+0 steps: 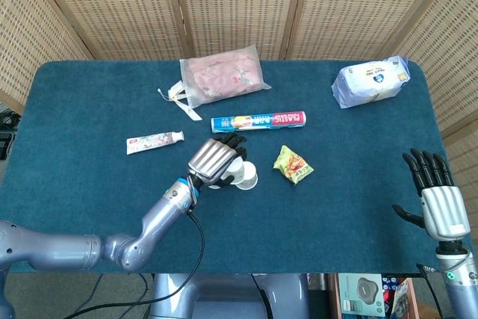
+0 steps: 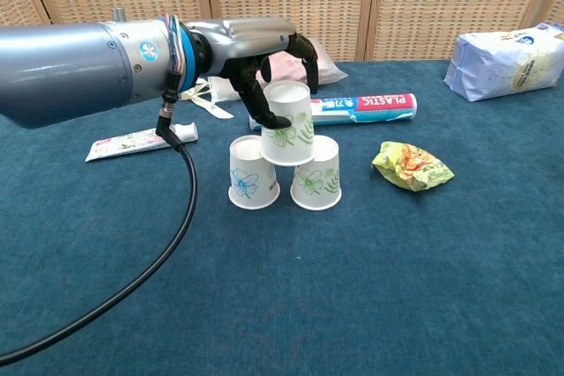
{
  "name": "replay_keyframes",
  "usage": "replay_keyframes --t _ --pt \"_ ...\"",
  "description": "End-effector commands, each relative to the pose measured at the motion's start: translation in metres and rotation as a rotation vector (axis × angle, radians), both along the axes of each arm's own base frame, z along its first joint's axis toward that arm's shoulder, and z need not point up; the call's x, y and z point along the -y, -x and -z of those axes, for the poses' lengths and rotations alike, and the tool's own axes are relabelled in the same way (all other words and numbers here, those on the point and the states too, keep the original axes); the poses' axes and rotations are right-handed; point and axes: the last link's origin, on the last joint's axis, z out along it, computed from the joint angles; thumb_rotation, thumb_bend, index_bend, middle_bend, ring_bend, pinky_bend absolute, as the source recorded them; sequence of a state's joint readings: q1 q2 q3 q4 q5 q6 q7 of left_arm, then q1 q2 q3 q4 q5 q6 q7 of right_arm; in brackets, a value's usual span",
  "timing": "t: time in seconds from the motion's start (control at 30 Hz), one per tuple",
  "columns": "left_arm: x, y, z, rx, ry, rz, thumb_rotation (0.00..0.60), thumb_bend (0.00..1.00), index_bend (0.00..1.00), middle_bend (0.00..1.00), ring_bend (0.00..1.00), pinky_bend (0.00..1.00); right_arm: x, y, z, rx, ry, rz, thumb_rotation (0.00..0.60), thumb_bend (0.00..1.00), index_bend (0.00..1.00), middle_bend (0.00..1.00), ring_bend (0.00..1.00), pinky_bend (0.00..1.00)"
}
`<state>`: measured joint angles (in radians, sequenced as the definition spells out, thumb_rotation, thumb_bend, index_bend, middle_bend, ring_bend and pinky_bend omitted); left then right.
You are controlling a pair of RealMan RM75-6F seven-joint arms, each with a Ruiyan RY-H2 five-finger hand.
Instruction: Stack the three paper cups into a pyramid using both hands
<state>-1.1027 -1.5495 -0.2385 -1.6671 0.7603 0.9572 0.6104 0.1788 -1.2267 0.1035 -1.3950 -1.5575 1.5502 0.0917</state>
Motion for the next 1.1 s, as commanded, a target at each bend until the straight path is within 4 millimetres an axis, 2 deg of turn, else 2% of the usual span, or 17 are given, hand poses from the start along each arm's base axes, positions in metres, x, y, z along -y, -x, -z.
replay_keyframes --t 0.03,0.2,0.33,0.43,0.53,0.6,0.7,0.87,0.93,1.03,1.1 --pt "0.000 0.001 -0.008 -0.010 -0.016 -0.014 0.600 0.32 0.21 0.00 0.00 0.14 0.000 0.000 0.000 0.001 0.001 0.001 0.600 0.02 0.00 0.13 0.03 0.05" --pt "0.000 0.003 -0.025 -0.028 -0.023 -0.039 0.600 0.32 0.01 0.00 0.00 0.03 0.000 0.000 0.000 0.001 0.001 0.002 0.600 0.02 0.00 0.13 0.03 0.05" --pt "0.001 0.005 -0.043 -0.020 -0.052 -0.041 0.600 0.32 0.00 0.00 0.00 0.00 -0.001 -0.001 0.000 0.001 0.001 0.000 0.600 0.02 0.00 0.13 0.03 0.05" --pt "0.003 0.011 -0.065 0.003 -0.092 -0.045 0.600 0.32 0.00 0.00 0.00 0.00 -0.001 -0.002 0.000 0.003 -0.001 -0.002 0.600 0.02 0.00 0.13 0.03 0.05" --pt "0.006 0.026 -0.093 0.010 -0.163 -0.064 0.600 0.32 0.00 0.00 0.00 0.00 -0.001 -0.003 0.001 0.005 -0.003 -0.004 0.600 0.02 0.00 0.13 0.03 0.05" --pt "0.010 0.043 -0.116 0.018 -0.236 -0.078 0.600 0.30 0.00 0.00 0.00 0.00 -0.002 -0.003 0.001 0.006 -0.006 -0.007 0.600 0.02 0.00 0.13 0.03 0.05" --pt "0.020 0.068 -0.139 0.035 -0.308 -0.100 0.600 0.28 0.00 0.00 0.00 0.00 -0.002 -0.005 0.002 0.006 -0.008 -0.011 0.600 0.02 0.00 0.13 0.03 0.05" --pt "0.039 0.114 -0.167 0.057 -0.389 -0.161 0.600 0.28 0.00 0.00 0.00 0.00 -0.003 -0.006 0.001 0.008 -0.007 -0.015 0.600 0.02 0.00 0.13 0.03 0.05" --pt "0.053 0.146 -0.181 0.074 -0.433 -0.209 0.600 0.28 0.00 0.00 0.00 0.00 -0.004 -0.007 0.001 0.008 -0.006 -0.018 0.600 0.02 0.00 0.13 0.03 0.05" --pt "0.084 0.209 -0.199 0.111 -0.507 -0.342 0.600 0.28 0.00 0.00 0.00 0.00 -0.005 -0.009 0.001 0.007 -0.002 -0.023 0.600 0.02 0.00 0.13 0.03 0.05" --pt "0.099 0.232 -0.201 0.147 -0.526 -0.354 0.600 0.28 0.00 0.00 0.00 0.00 -0.006 -0.010 0.001 0.007 -0.001 -0.024 0.600 0.02 0.00 0.13 0.03 0.05"
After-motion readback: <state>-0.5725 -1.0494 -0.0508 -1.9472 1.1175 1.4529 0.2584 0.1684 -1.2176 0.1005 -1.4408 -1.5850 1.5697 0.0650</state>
